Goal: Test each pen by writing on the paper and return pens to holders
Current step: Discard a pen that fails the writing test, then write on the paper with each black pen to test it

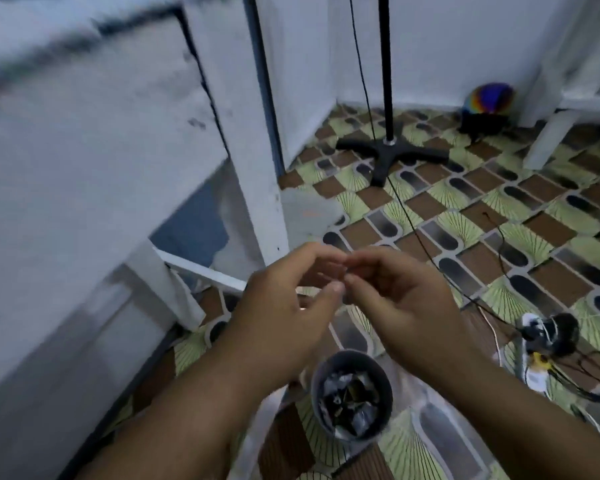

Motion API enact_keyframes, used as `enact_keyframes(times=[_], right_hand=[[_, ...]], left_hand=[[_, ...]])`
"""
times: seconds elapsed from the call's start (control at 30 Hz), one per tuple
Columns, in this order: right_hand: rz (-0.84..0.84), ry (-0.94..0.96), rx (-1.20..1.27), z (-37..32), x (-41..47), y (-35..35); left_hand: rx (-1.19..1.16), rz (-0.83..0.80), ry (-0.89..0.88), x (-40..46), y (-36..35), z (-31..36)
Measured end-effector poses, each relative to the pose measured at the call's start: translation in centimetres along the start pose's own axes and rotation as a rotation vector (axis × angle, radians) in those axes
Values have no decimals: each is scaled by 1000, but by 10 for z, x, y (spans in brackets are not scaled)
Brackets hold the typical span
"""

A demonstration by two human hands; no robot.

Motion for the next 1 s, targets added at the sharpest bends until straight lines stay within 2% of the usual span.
enact_keyframes(times=[0.13,0.27,0.43,0.57,0.73,0.83,1.0], right_hand=[[37,251,96,-106,13,-9],[-33,480,130,-209,14,-40],[-207,660,164,-321,8,-121],[-424,675,144,-376,-1,-203],[-756,748,-7,-426,-25,-310],[-900,869,-143,-444,-45,-368],[-1055,993,-257,-446,-69,-442]], left_hand=[[66,194,-191,-38,61,92],[208,417,-304,-94,130,160],[462,653,-308,-180,233,206],[593,797,-167,-250,309,204],[768,918,91,-349,387,173],[830,931,245,-402,419,149],[863,833,486,-452,460,112]])
Point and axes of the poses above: each hand's wrist, its own x-axis towards the middle knuckle, its own y-axis out of the back of the hand, z = x × y, the point moved 5 cm from there along x, towards the middle knuckle, and after that the axes turned 2 degrees about x, right-handed, at the moved point
